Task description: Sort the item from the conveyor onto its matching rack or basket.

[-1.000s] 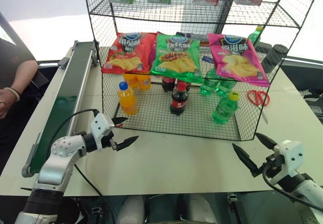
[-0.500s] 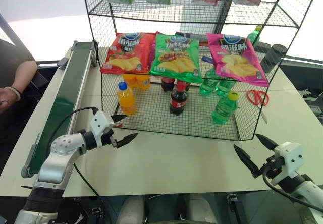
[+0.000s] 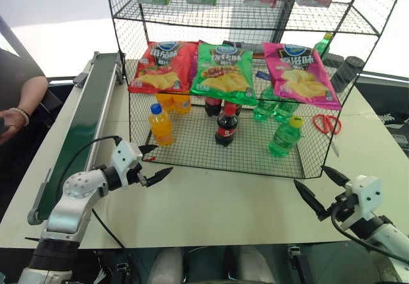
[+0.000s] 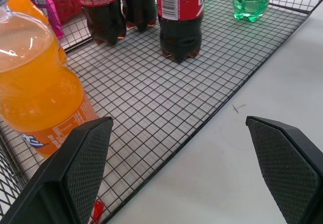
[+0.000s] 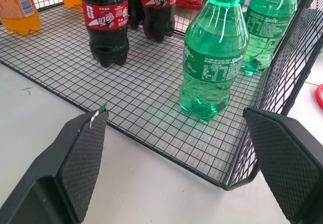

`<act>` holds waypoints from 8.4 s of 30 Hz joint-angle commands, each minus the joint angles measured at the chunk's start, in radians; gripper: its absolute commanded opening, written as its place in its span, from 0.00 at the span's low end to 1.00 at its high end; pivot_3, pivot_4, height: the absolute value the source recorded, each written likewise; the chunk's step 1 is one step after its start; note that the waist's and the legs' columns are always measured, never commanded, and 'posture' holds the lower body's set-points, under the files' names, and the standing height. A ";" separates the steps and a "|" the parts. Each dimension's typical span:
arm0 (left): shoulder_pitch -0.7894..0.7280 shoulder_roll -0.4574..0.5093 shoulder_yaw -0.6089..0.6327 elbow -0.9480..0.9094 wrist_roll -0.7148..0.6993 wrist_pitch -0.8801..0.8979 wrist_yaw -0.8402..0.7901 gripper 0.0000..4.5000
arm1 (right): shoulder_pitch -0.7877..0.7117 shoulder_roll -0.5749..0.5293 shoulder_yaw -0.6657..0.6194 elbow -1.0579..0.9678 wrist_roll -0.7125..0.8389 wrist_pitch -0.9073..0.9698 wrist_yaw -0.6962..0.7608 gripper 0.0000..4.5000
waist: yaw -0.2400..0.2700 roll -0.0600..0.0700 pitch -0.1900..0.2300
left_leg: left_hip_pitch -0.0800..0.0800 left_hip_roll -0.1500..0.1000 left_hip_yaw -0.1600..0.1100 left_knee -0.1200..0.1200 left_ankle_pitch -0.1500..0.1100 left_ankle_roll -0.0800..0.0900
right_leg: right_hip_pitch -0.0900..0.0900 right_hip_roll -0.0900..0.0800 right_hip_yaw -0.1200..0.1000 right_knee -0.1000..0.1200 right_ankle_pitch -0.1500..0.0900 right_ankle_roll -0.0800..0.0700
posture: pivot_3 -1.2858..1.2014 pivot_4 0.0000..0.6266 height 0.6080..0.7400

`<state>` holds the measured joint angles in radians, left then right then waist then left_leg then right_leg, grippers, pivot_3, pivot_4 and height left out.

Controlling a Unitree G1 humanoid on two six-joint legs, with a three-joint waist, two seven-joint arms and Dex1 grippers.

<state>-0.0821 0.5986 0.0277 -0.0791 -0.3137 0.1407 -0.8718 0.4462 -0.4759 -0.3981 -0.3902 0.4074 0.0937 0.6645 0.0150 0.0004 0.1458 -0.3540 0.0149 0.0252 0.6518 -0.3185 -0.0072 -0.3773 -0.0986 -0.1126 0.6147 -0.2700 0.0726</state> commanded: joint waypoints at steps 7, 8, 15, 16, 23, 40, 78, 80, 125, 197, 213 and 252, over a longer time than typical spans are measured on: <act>-0.007 0.011 0.045 -0.008 -0.013 -0.016 0.004 1.00 | 0.005 -0.007 -0.010 -0.033 0.008 -0.007 0.000 0.99 | 0.000 0.000 0.000 | 0.000 0.000 0.000 0.000 0.000 0.000 | 0.000 0.000 0.000 0.000 0.000 0.000 | 0.52 0.24 0.94; -0.008 0.011 0.046 -0.007 -0.013 -0.016 0.004 1.00 | 0.005 -0.007 -0.008 -0.033 0.008 -0.007 -0.001 0.99 | 0.000 0.000 0.000 | 0.000 0.000 0.000 0.000 0.000 0.000 | 0.000 0.000 0.000 0.000 0.000 0.000 | 0.52 0.24 0.94; -0.019 -0.001 0.062 -0.006 -0.021 -0.016 0.007 1.00 | 0.002 -0.009 -0.006 -0.042 0.008 0.002 -0.006 0.99 | 0.000 0.000 0.000 | 0.000 0.000 0.000 0.000 0.000 0.000 | 0.000 0.000 0.000 0.000 0.000 0.000 | 0.52 0.24 0.94; -0.021 -0.002 0.064 -0.006 -0.023 -0.017 0.008 1.00 | 0.002 -0.008 -0.006 -0.044 0.008 0.004 -0.006 0.99 | 0.000 0.000 0.000 | 0.000 0.000 0.000 0.000 0.000 0.000 | 0.000 0.000 0.000 0.000 0.000 0.000 | 0.52 0.24 0.94; -0.022 -0.015 0.069 -0.011 -0.029 -0.009 0.015 1.00 | -0.001 -0.013 -0.007 -0.046 0.010 0.013 -0.006 0.99 | 0.000 0.000 0.000 | 0.000 0.000 0.000 0.000 0.000 0.000 | 0.000 0.000 0.000 0.000 0.000 0.000 | 0.52 0.24 0.94; -0.019 -0.030 0.075 -0.012 -0.051 -0.034 0.027 1.00 | -0.026 -0.015 0.000 -0.025 0.005 0.012 -0.001 0.99 | 0.000 0.000 0.000 | 0.000 0.000 0.000 0.000 0.000 0.000 | 0.000 0.000 0.000 0.000 0.000 0.000 | 0.52 0.24 0.94; -0.042 -0.039 0.114 -0.017 -0.106 0.013 0.058 1.00 | -0.068 -0.032 0.025 -0.032 0.010 0.052 0.007 0.99 | -0.001 0.000 0.000 | 0.001 0.000 0.000 0.000 0.000 0.000 | 0.001 0.001 0.000 0.000 0.000 0.000 | 0.52 0.24 0.94; -0.042 -0.040 0.114 -0.019 -0.105 0.016 0.062 1.00 | -0.078 -0.036 0.029 -0.042 0.014 0.061 0.006 0.99 | -0.001 0.000 0.000 | 0.001 0.000 0.000 0.000 0.000 0.000 | 0.001 0.001 0.000 0.000 0.000 0.000 | 0.52 0.24 0.94; -0.011 -0.189 0.438 0.126 -0.036 -0.006 0.660 1.00 | -0.419 0.045 0.540 -0.118 -0.073 0.207 -0.017 0.99 | -0.002 -0.009 -0.005 | 0.000 0.000 -0.001 0.001 0.000 -0.001 | 0.000 0.001 -0.001 0.001 0.000 0.000 | 0.52 0.24 0.94; 0.037 -0.190 0.499 0.123 -0.014 -0.117 0.730 1.00 | -0.515 0.069 0.590 -0.086 0.046 0.320 0.107 0.99 | -0.002 -0.010 -0.005 | -0.001 0.000 -0.001 0.000 0.000 -0.001 | -0.001 -0.002 -0.002 0.000 0.000 0.000 | 0.52 0.24 0.94; 0.029 -0.192 0.502 0.145 -0.002 -0.117 0.754 0.88 | -0.524 0.068 0.596 -0.069 0.038 0.303 0.117 1.00 | -0.002 -0.009 -0.004 | -0.001 0.000 -0.001 0.000 0.000 -0.001 | -0.001 -0.003 -0.002 0.000 0.000 0.000 | 0.52 0.24 0.94; -0.248 -0.178 -0.268 -0.051 -0.125 0.021 -0.185 0.63 | -0.562 0.074 0.517 -0.206 0.173 0.405 0.019 1.00 | -0.004 -0.006 0.003 | -0.003 -0.001 0.000 -0.001 0.000 -0.001 | -0.002 0.001 -0.002 -0.001 0.000 0.000 | 0.52 0.24 0.94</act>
<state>-0.3019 0.4276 -0.2361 -0.1196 -0.4414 0.2056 -1.0292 -0.1154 -0.4107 0.1177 -0.5405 0.5574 0.4971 0.6913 0.0107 -0.0060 0.1484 -0.3564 0.0138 0.0253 0.6507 -0.3182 -0.0077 -0.3797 -0.0970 -0.1142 0.6136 -0.2695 0.0724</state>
